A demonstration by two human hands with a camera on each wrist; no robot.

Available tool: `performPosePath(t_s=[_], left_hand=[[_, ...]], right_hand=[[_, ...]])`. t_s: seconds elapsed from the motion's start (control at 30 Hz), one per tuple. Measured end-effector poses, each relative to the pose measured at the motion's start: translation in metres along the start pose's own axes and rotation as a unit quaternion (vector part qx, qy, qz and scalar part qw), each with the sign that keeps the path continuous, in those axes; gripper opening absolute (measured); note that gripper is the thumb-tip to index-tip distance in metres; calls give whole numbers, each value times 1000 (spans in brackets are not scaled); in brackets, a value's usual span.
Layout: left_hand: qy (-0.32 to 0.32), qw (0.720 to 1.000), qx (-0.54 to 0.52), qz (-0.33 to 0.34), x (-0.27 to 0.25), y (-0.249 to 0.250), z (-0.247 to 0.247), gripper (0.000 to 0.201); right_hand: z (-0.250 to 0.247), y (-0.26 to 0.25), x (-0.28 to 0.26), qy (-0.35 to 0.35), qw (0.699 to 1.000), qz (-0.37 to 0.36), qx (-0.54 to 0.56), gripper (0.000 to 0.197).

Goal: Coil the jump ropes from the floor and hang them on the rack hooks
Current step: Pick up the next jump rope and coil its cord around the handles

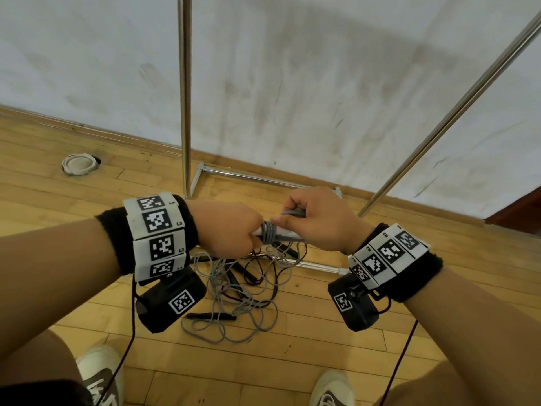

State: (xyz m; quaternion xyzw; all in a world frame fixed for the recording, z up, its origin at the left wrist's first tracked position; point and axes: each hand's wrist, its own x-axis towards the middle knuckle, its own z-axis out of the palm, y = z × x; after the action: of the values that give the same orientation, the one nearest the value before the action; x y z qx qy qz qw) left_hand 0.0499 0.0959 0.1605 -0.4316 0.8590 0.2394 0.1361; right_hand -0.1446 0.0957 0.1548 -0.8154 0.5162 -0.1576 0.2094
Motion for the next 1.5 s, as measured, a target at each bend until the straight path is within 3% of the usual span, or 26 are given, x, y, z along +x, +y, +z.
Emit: performPosePath(t_s=[0.2,0.27,0.4,0.53,0.7,0.9,1.07,1.17,1.37,1.5], left_hand=[[115,991,-56,-43,9,-13,-7,20],[157,983,-83,-43,9,-17,-10,20],[233,958,-170,-1,4,-15,-17,22],[246,944,-221,15,-4,-13,-23,21],[212,930,-295,51,-13,-11,-26,18],[162,927,-319,109,-24,-5,-24,17],[111,941,-297,114,-28,-3,-22,12],[77,949,-280,123,-31,-2,-19,10],[-2,958,-252,139,-33,3,-15,17],[-39,966,-220,128,-31,4,-10,14]], right_hand=[[3,-12,0,23,983,81,162,8],[5,-13,-2,20,965,94,244,14],[12,-14,-9,42,955,54,287,16],[14,-8,-15,66,949,25,307,22],[13,3,-21,29,938,-6,347,25],[11,17,-28,29,932,21,362,13],[9,23,-31,17,971,-19,238,17],[12,24,-33,-24,976,-32,215,21],[4,30,-36,-95,980,38,171,23],[0,33,-35,-124,990,-66,28,14]])
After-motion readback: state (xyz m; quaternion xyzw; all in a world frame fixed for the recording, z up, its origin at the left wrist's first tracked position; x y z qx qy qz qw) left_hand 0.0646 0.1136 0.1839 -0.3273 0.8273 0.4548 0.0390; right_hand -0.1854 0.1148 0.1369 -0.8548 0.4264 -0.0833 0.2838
